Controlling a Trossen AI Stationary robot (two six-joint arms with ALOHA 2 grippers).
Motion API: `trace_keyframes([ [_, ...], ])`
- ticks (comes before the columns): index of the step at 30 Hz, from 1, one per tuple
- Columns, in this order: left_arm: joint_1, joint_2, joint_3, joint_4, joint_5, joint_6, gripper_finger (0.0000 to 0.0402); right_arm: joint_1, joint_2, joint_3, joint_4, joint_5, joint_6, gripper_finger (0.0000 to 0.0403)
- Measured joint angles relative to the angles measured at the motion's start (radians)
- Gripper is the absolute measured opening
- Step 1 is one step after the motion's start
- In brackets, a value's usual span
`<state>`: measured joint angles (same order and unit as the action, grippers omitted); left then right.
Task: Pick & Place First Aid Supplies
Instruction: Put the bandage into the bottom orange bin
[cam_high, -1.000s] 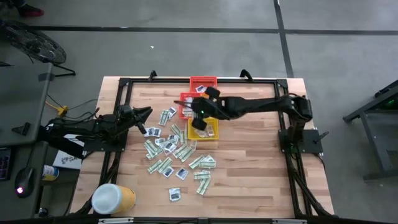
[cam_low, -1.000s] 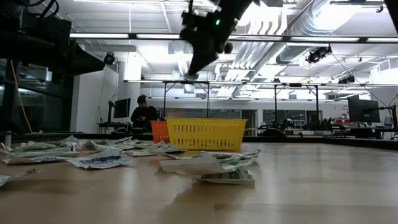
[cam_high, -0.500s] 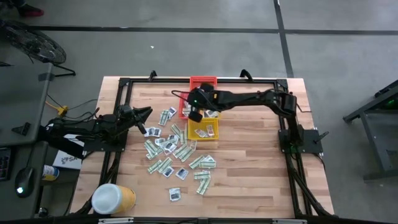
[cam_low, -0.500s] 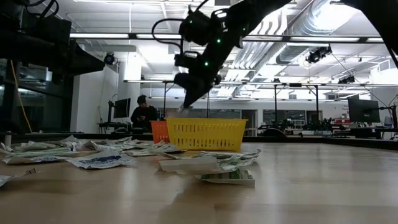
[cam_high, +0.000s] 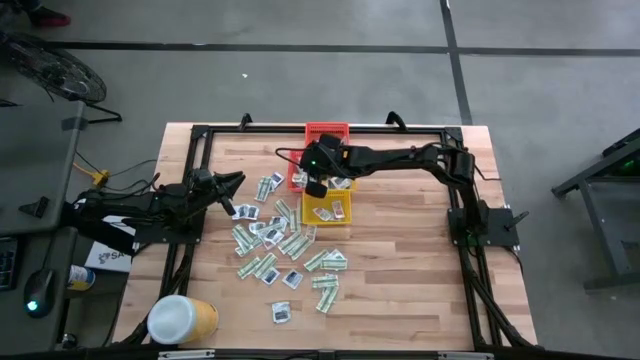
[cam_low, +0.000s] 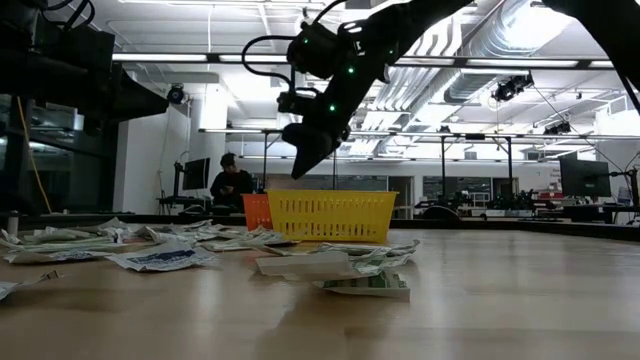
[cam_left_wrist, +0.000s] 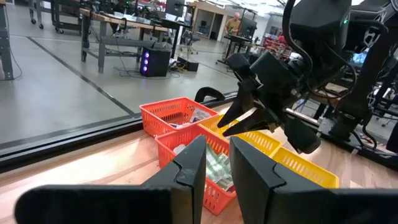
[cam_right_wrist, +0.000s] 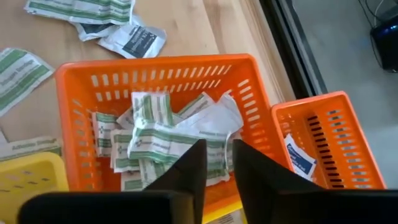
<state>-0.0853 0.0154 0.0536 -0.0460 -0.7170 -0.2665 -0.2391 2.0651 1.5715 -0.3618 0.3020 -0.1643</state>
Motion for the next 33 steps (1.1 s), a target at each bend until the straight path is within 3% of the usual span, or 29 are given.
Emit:
trace_keyframes([
  [3, 0.000, 0.000, 0.000, 0.000, 0.000, 0.000, 0.0073, 0.012, -0.009, 0.000, -0.013, 0.012, 0.058, 0.0095],
  [8, 0.000, 0.000, 0.000, 0.000, 0.000, 0.000, 0.0073, 0.054, -0.073, 0.000, -0.157, 0.016, 0.334, 0.0124],
  [20, 0.000, 0.000, 0.000, 0.000, 0.000, 0.000, 0.0073, 0.204, -0.184, -0.030, -0.517, -0.190, 0.907, 0.0134],
  [25, 0.000, 0.000, 0.000, 0.000, 0.000, 0.000, 0.0073, 0.270, -0.278, -0.178, -0.469, -0.215, 1.149, 0.0134],
  [33, 0.000, 0.000, 0.000, 0.000, 0.000, 0.000, 0.0073, 0.409, -0.392, -0.434, -0.233, -0.216, 1.486, 0.0134],
])
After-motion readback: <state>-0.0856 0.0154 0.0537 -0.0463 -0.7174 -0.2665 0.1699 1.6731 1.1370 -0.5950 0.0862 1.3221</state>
